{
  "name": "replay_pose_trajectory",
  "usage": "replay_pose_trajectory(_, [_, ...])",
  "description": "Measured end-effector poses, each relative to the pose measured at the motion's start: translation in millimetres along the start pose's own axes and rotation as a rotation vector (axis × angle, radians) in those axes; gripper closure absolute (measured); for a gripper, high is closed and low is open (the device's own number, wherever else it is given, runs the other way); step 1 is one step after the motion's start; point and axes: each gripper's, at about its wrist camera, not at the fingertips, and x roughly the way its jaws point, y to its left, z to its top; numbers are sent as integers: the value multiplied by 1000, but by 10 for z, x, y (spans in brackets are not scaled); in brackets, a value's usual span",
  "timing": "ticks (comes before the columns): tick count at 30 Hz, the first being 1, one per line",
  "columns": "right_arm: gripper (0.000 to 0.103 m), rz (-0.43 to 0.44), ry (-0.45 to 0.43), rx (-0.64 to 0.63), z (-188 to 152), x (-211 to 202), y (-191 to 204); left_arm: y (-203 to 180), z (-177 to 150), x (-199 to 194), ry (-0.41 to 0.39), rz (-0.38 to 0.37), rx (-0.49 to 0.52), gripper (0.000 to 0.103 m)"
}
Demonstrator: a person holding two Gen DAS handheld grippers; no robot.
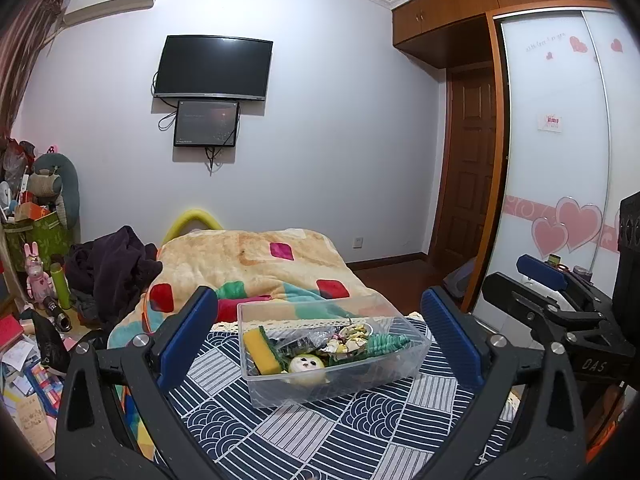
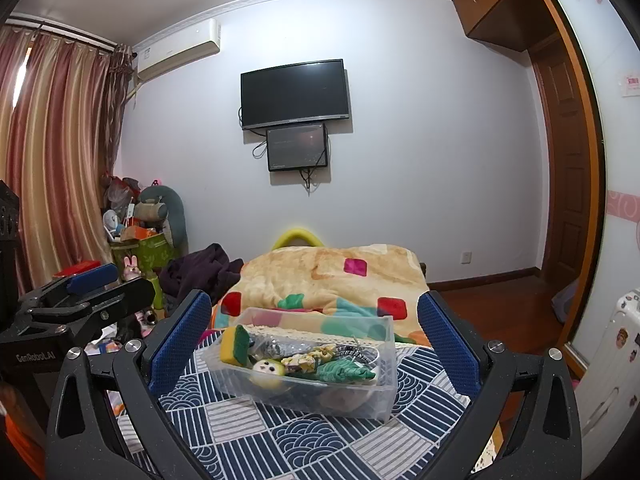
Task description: Organize soft objects
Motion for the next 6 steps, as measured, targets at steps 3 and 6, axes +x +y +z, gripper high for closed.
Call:
replay_pose_trajectory(3, [0, 0, 1, -1, -5, 4, 3, 0, -8, -1, 1, -2, -1, 0])
replay_pose_trajectory(6, [0, 1, 5, -1, -12, 9, 2, 10, -6, -3, 3, -3, -4, 0])
